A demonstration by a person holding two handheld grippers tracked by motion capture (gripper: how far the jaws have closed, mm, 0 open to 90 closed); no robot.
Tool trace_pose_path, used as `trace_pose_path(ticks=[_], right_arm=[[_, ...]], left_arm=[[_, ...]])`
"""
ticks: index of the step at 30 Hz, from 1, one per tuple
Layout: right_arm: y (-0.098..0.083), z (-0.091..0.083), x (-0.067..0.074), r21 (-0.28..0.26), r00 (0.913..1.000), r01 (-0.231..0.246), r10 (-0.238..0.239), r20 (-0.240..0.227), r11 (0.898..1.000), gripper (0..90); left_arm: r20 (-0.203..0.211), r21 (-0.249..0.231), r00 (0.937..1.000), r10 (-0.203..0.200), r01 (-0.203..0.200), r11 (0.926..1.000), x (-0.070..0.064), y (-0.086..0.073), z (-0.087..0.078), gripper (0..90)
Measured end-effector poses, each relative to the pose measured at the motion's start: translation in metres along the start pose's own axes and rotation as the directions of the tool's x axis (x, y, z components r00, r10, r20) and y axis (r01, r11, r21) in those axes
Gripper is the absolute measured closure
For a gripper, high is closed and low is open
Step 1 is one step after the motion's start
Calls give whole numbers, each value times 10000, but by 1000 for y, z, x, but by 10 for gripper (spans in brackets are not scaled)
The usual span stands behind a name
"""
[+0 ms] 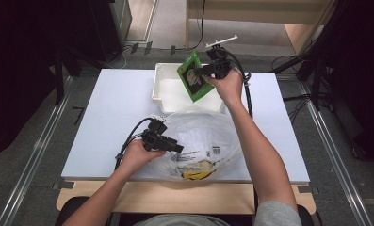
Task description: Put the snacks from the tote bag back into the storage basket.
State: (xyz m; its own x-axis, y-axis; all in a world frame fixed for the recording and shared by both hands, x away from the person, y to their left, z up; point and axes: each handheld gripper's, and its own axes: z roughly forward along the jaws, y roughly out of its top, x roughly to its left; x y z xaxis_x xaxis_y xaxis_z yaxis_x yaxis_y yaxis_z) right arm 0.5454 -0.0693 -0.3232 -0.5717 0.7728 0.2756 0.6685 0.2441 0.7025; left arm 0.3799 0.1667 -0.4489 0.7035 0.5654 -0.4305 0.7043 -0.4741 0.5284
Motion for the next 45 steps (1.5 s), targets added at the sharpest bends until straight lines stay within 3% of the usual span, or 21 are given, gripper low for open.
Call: trace_pose_path(ticks=[19,29,40,42,45], right_arm=[[26,23,-16,-37,9974,-304,306,658,9995,737],[36,35,-36,-135,9901,-977,985,1003,9951,736],[44,56,-35,-96,9854,-960,964,1406,9953,735],[43,60,-34,-191,9859,-1028,1044,1304,9945,735],[39,68,-32,-81,9838,-914,916,1539,9958,735]], left_arm=[[-34,27,10000,66,-66,10000,1,0,-1,500],[15,-42,10000,-40,40,10000,2,0,-3,500],[69,47,10000,11,-11,10000,1,-1,-1,500],[93,51,10000,-7,7,10000,1,-1,-1,499],[59,79,10000,30,-30,10000,1,-1,-1,499]])
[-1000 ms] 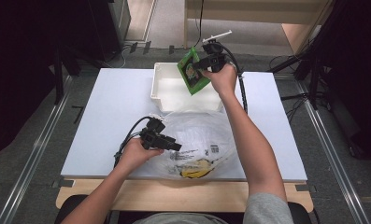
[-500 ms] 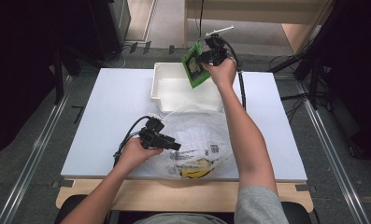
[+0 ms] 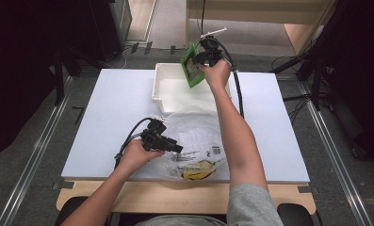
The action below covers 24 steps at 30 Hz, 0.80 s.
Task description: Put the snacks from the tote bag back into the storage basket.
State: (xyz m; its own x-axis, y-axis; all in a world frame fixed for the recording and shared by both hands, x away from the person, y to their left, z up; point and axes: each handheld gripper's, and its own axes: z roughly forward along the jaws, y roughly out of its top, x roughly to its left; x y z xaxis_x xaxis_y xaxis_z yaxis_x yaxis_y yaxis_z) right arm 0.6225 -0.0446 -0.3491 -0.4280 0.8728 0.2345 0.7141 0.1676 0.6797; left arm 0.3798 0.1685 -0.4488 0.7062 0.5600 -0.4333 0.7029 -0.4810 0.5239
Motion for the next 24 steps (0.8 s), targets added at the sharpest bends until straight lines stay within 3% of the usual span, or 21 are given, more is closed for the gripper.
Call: trace_pose_path(ticks=[7,20,24], right_arm=[[-9,6,0,-60,9999,19,-18,168,10000,735],[-31,14,-10,286,10000,-69,71,-69,9996,737],[-34,15,-11,175,9998,-109,112,-145,9998,736]], left_arm=[[-15,20,10000,12,-12,10000,0,0,0,499],[-21,70,10000,23,-22,10000,0,0,2,499],[-46,85,10000,19,-19,10000,-1,0,2,499]])
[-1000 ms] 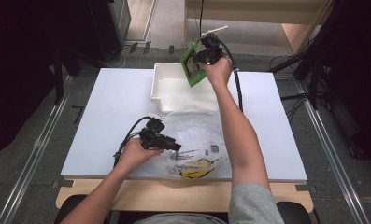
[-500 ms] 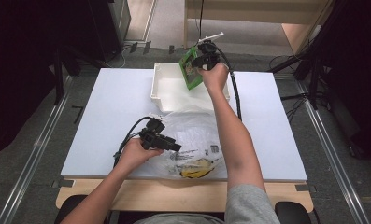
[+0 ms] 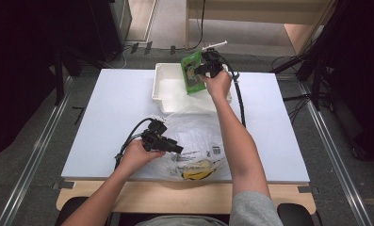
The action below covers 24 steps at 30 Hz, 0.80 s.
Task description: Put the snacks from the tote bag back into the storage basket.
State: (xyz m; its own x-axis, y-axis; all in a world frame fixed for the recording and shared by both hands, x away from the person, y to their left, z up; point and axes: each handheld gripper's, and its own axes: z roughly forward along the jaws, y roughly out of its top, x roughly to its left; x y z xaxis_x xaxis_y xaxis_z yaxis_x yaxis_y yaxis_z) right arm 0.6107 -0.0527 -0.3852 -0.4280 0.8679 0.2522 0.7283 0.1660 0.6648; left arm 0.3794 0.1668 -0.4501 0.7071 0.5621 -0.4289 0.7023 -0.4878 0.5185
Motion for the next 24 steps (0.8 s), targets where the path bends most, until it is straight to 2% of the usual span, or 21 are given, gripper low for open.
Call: trace_pose_path(ticks=[8,11,14,24], right_arm=[[-3,3,-5,-86,9994,-135,132,-310,9999,730],[-4,6,-5,-16,10000,64,-64,-63,10000,703],[-4,8,-6,37,9999,-111,111,-43,9999,680],[-8,20,-13,377,9996,-252,248,127,9990,558]], left_arm=[[-15,56,10000,-2,2,10000,0,0,1,498],[-1,32,10000,-34,34,10000,0,0,0,498],[8,12,10000,-41,41,10000,0,0,0,498],[57,54,10000,-31,30,10000,1,0,0,491]])
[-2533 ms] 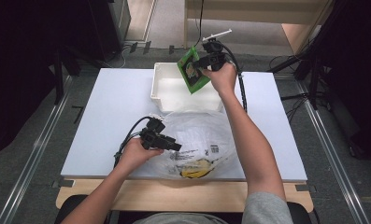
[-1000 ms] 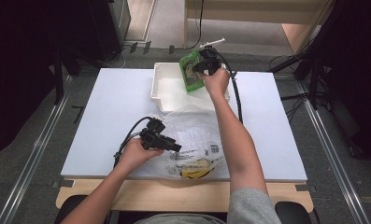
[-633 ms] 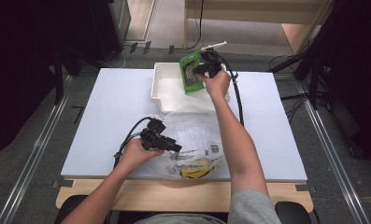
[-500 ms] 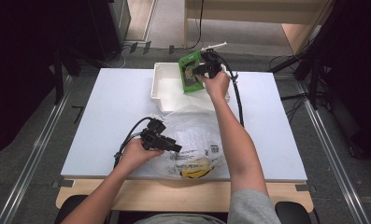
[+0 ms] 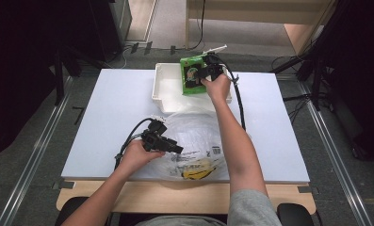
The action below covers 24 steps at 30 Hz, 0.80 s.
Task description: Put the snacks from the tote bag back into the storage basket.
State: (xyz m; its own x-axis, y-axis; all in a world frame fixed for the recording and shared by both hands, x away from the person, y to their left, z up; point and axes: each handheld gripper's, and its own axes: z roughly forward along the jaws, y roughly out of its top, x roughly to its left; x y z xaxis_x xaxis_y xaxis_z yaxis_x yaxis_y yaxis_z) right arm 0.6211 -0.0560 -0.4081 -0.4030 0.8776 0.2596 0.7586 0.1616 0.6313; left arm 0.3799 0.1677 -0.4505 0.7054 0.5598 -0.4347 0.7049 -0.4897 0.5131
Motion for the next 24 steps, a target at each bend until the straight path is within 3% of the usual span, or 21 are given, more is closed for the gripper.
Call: trace_pose_path(ticks=[12,24], right_arm=[[-3,7,-7,16,9998,-174,174,32,9998,455],[-4,10,-8,213,9996,-275,273,86,9994,429]], left_arm=[[4,8,10000,-39,39,10000,1,0,0,487],[15,20,10000,-83,83,10000,2,0,0,482]])
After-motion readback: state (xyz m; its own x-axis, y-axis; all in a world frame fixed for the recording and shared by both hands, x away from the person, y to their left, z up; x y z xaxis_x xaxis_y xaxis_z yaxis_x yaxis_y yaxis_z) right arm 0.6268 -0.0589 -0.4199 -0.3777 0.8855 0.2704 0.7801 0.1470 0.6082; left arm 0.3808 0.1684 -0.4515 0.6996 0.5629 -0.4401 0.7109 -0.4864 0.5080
